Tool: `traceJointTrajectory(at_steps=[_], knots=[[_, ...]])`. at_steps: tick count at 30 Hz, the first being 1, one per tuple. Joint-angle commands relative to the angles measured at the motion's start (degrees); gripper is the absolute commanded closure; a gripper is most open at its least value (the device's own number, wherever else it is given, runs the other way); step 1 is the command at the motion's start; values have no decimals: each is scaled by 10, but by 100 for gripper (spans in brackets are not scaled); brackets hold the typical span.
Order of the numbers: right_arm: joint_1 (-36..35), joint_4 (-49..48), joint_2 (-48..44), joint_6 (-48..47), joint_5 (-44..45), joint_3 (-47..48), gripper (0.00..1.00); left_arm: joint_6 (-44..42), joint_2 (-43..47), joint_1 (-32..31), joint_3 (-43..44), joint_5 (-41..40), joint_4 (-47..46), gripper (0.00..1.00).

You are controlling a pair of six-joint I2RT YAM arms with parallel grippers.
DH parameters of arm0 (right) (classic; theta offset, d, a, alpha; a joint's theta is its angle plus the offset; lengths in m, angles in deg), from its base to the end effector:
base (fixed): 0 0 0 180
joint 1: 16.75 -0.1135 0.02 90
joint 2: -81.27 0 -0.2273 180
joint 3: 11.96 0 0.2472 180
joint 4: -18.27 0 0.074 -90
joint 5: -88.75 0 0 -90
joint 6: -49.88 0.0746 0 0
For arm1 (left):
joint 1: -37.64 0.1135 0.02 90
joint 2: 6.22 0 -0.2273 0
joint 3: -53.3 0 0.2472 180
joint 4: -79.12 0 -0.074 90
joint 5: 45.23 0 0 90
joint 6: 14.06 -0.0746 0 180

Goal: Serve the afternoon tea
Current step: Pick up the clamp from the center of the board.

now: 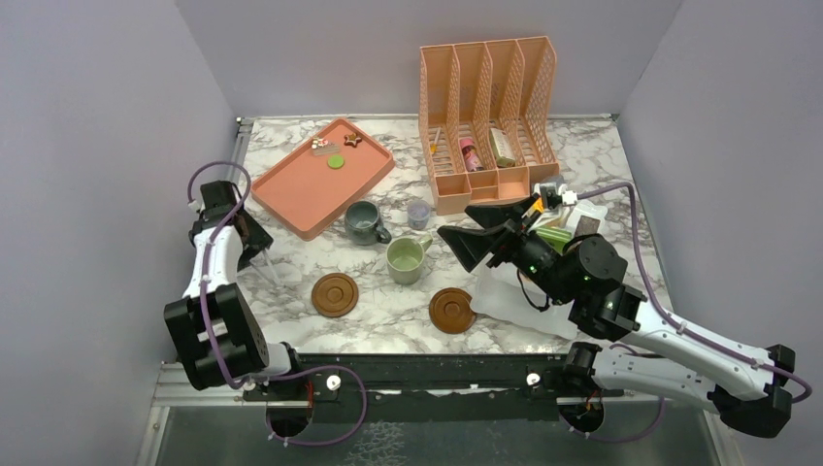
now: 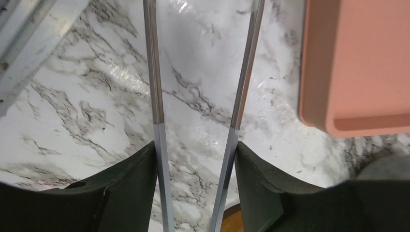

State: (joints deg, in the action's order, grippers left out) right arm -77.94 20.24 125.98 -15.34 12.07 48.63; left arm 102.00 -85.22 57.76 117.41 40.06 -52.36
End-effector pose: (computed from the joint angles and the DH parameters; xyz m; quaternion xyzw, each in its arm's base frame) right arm 0.1300 0.2007 0.3763 -0.1045 0.6100 0.4810 0.6209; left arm 0.2626 0.1027 0.1404 -0.3900 0.8908 0.0280 0.2315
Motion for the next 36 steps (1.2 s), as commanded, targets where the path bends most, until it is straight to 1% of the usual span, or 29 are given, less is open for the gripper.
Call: traceJointTrajectory(at_steps=[1, 8, 10, 16, 18, 22, 28, 31, 36], knots=[[-4, -22, 4, -10, -7, 19, 1, -24, 31, 2, 55, 18, 46, 43], [-4, -21, -6, -10, 3, 8, 1, -20, 49, 2, 56, 65, 50, 48], [-4, -19, -4, -10, 2, 10, 1, -25, 53, 2, 58, 66, 52, 49], [-4, -17, -6, -9, 2, 8, 1, -34, 81, 2, 79, 52, 63, 50], [-4, -16, -6, -11, 4, 10, 1, -43, 83, 1, 94, 52, 65, 52], [-4, -11, -7, -13, 3, 15, 1, -66, 85, 0, 129, 22, 77, 54], [-4, -8, -2, -13, 7, 14, 1, -91, 98, -10, 180, 0, 83, 55], [-4, -8, 5, -15, 7, 15, 1, -103, 97, -28, 212, 12, 80, 55], [-4, 0, 20, -29, 8, 26, 1, -115, 54, -94, 288, 9, 81, 55]])
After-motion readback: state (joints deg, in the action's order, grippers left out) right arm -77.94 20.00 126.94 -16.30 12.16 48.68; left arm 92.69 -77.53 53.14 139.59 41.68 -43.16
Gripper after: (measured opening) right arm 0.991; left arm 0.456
